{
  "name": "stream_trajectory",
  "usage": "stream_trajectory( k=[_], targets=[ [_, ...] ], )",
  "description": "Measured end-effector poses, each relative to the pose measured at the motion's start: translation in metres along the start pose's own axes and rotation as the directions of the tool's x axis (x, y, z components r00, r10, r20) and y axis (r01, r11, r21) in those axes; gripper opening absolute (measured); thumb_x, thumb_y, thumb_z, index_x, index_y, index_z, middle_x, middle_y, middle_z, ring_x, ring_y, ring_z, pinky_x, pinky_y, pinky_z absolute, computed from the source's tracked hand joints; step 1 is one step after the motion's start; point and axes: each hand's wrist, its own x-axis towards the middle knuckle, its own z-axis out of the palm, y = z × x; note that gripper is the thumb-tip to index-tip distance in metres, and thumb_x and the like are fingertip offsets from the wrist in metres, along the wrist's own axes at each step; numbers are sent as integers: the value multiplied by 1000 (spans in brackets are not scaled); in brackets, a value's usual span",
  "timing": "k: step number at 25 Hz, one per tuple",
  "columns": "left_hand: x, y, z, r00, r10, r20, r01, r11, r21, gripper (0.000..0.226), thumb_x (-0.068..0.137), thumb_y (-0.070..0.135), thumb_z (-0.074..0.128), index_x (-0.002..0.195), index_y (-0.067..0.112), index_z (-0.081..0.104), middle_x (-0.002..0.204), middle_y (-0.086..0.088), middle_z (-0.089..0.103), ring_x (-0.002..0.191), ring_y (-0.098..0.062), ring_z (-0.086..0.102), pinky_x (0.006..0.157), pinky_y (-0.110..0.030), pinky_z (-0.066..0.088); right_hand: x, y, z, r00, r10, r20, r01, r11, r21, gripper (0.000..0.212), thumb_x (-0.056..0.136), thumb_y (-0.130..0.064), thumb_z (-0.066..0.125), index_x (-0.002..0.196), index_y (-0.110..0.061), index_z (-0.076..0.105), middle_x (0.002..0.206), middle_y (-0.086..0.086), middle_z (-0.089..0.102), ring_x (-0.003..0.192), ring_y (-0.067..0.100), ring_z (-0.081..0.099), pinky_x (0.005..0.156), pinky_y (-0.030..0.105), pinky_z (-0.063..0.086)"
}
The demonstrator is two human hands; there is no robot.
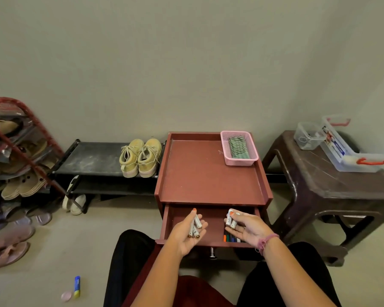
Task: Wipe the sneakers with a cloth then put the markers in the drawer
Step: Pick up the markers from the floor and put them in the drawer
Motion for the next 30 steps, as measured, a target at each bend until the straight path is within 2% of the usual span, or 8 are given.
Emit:
stream_trajectory(
  k=[3,10,16,20,23,25,27,30],
  targets=[
    [9,-6,-2,999,-3,-41,1,999,-45,31,95,32,59,105,3,64,106,-15,66,93,-23,66,89,-37,48,12,9,-11,998,27,-60,-28,999,-16,16,90,1,59,104,-5,62,98,17,64,91,26,64,73,39,57],
    [49,1,-25,993,-111,-35,109,992,-56,20,97,21,51,102,5,63,109,-15,64,95,-28,64,97,-42,44,64,36,-15,977,76,-201,-97,990,-98,14,90,-1,58,100,-9,63,92,12,63,84,23,62,67,36,53],
    [94,21,-40,990,-140,-21,139,989,-49,20,98,21,50,107,8,63,111,-13,66,98,-27,64,107,-44,39,129,43,-5,953,10,-303,-114,937,-330,17,88,-1,60,101,-12,64,89,8,63,76,16,62,59,29,56],
    [120,33,-40,993,-113,-24,112,994,-13,21,98,22,52,111,10,63,112,-12,68,102,-26,66,101,-42,44,171,59,-5,943,25,-331,-180,876,-448,14,87,-1,62,97,-11,64,100,12,60,90,24,59,59,31,53],
    [131,32,-41,991,-131,-28,131,991,4,22,98,23,53,113,10,62,113,-12,68,101,-26,66,99,-41,45,194,72,-7,939,12,-344,-226,775,-590,15,86,-2,63,86,-16,62,95,13,61,80,23,58,59,30,52],
    [137,29,-44,987,-159,-33,159,987,10,23,98,24,53,115,10,62,114,-12,68,100,-26,67,96,-41,47,206,80,-8,944,-35,-329,-233,634,-737,14,84,-4,66,85,-17,61,89,9,61,78,20,57,60,28,50],
    [142,29,-47,985,-166,-39,166,986,2,24,98,24,53,116,10,61,114,-12,68,101,-26,67,93,-39,48,215,89,-9,947,-83,-311,-235,481,-844,12,82,-7,68,82,-18,63,93,6,66,83,18,59,71,25,49],
    [149,33,-49,987,-154,-44,153,988,-21,24,98,24,53,117,11,61,112,-11,69,102,-25,67,87,-37,51,227,101,-10,943,-100,-317,-262,362,-894,17,87,-10,61,101,-12,69,108,8,69,99,22,63,77,17,42]
  ],
)
